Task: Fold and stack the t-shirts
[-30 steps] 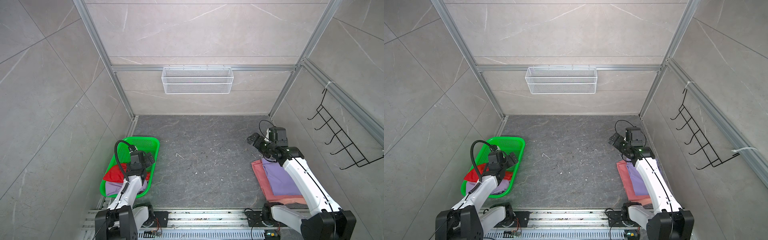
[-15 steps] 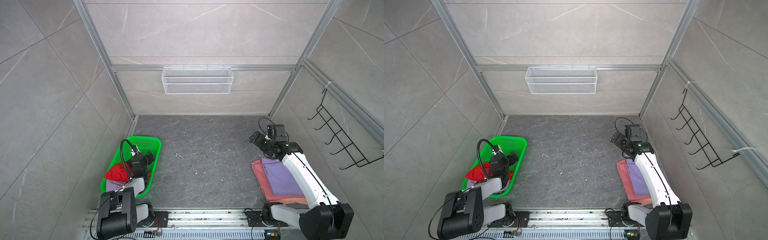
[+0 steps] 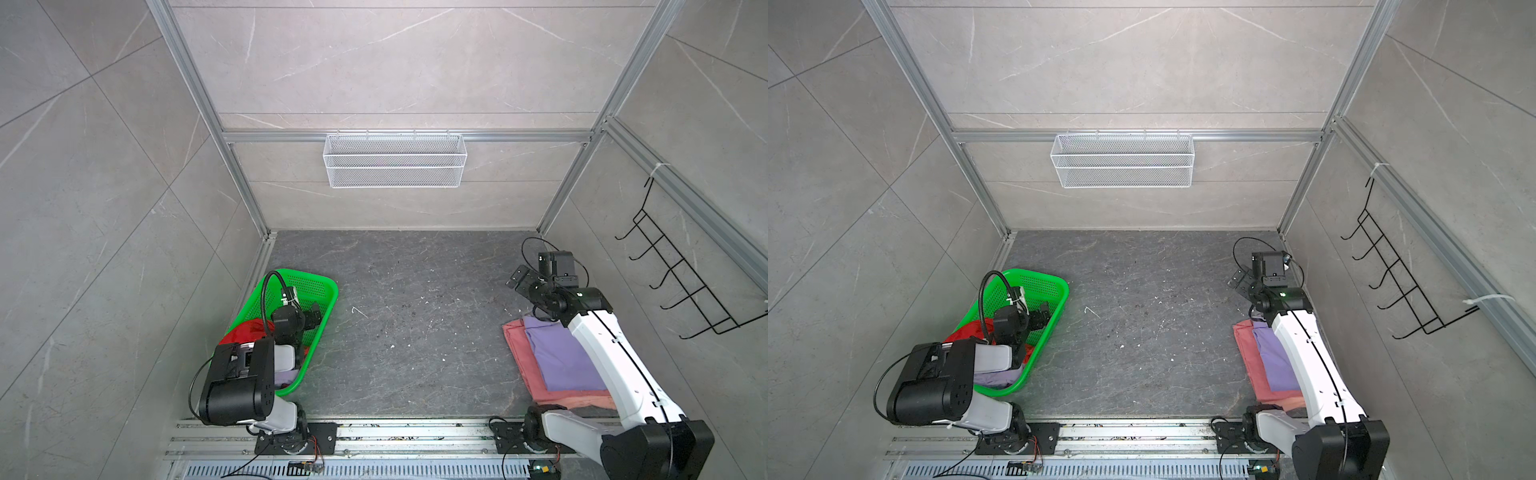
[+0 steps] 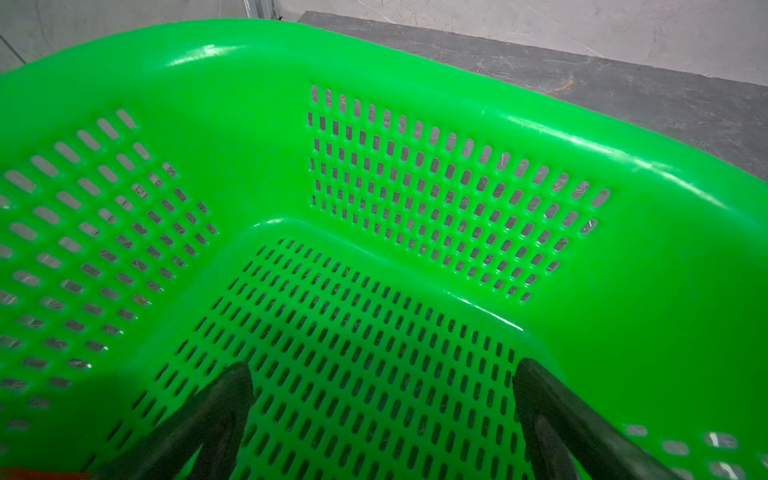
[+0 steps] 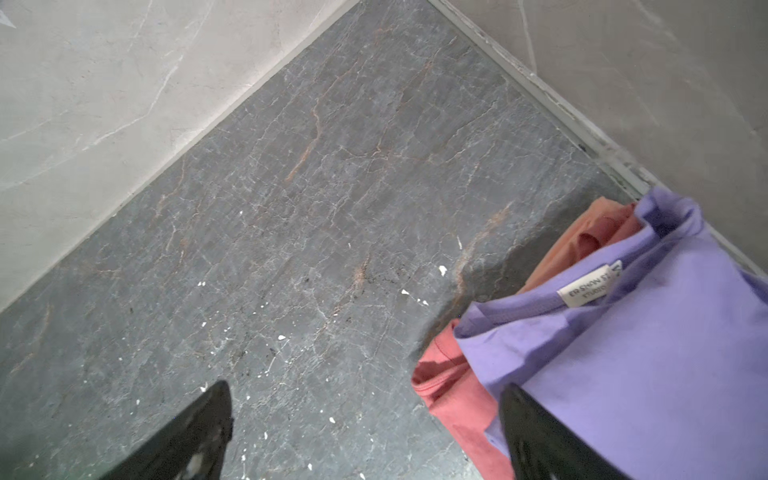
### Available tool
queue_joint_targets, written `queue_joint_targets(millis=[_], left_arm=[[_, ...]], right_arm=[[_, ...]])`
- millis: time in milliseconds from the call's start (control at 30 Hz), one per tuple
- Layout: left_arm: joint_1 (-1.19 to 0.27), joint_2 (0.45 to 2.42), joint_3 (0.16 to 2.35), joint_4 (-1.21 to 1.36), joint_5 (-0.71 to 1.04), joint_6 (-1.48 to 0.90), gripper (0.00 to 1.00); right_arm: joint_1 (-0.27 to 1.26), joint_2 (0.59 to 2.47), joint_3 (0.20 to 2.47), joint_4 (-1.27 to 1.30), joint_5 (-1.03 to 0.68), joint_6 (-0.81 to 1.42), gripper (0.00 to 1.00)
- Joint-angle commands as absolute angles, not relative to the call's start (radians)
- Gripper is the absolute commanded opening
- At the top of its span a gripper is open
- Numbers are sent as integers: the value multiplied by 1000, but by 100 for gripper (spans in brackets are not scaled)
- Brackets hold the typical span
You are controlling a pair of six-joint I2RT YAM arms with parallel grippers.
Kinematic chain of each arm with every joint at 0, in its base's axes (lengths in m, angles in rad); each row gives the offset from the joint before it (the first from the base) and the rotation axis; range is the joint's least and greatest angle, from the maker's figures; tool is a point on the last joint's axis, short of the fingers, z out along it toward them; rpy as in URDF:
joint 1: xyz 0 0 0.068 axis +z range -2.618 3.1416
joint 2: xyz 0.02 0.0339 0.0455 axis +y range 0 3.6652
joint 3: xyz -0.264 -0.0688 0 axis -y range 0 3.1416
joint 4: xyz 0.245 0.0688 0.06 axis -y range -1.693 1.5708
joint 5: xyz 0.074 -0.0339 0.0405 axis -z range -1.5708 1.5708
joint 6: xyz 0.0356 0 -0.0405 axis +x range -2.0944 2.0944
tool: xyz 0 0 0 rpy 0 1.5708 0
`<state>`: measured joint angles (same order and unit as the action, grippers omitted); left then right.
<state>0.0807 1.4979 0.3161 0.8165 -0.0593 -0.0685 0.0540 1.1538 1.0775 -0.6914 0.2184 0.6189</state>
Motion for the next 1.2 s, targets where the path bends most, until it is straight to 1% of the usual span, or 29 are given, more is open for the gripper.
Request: queue_joint_targets(millis=[0,133,300,433,500,567,667,967,1067,1133,1167], left_arm=[[77,1498,348,868,-75,-48,100],[77,1502,350,864,-80,-47,100],[77,1497,351,858,-80,-46,100],[77,1497,350,859,-80,-46,100],[75,1496,349,859,-82,-46,100],[74,1497,350,859,-85,-45,100],[74,1497,350,859,-85,-45,100],[72,1497,350,859,-86,-44,100],[72,1497,351,859,-87,-43,100],[71,1497,351,859,-90,-43,100],[71,1497,351,858,-90,-43,100]], right_arm=[[58,1125,1023,-626,303,564,99],[57,1099,932,-487,346,495,100],[58,1057,765,-262,357,352,99],[58,1000,573,23,403,214,100],[59,995,513,129,370,172,99],[58,1016,483,187,326,148,100],[58,1067,421,341,263,132,99],[59,1287,247,851,261,121,100],[58,1354,233,942,294,130,99],[60,1397,235,996,276,119,100],[60,1395,241,978,263,115,99]])
